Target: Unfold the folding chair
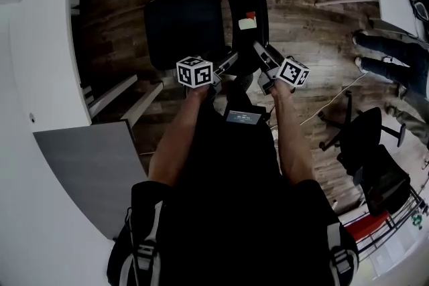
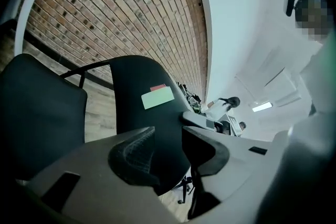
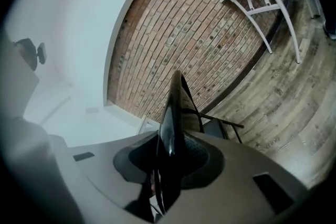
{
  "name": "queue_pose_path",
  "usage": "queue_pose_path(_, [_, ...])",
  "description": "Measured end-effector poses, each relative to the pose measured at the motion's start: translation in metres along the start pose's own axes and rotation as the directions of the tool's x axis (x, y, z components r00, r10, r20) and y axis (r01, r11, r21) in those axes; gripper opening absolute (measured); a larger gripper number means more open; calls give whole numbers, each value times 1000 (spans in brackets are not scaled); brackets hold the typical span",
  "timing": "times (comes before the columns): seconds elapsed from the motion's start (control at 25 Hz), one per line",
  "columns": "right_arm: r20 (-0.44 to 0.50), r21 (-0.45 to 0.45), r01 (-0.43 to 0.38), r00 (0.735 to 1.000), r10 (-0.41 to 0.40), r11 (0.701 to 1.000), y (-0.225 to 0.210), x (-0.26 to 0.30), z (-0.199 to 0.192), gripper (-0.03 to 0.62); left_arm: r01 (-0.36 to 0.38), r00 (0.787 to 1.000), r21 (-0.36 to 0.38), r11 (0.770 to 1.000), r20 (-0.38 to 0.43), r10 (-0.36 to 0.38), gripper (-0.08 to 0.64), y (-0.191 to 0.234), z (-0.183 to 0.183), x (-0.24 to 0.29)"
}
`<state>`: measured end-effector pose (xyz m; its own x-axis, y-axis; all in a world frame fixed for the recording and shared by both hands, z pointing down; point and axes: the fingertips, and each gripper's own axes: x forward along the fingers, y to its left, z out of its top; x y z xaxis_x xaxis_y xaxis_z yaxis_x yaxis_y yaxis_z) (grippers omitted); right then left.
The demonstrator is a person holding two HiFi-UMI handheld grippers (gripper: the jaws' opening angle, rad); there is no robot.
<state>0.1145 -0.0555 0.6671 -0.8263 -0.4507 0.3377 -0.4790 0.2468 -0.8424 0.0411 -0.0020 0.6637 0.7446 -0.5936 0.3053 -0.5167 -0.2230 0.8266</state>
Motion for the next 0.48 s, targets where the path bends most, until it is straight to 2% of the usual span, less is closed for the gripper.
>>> queue_pose_path(0.48, [13, -1, -27, 1000, 27, 1000, 24, 27, -23, 112, 52, 997, 11, 999, -50, -51, 176, -20, -14, 13])
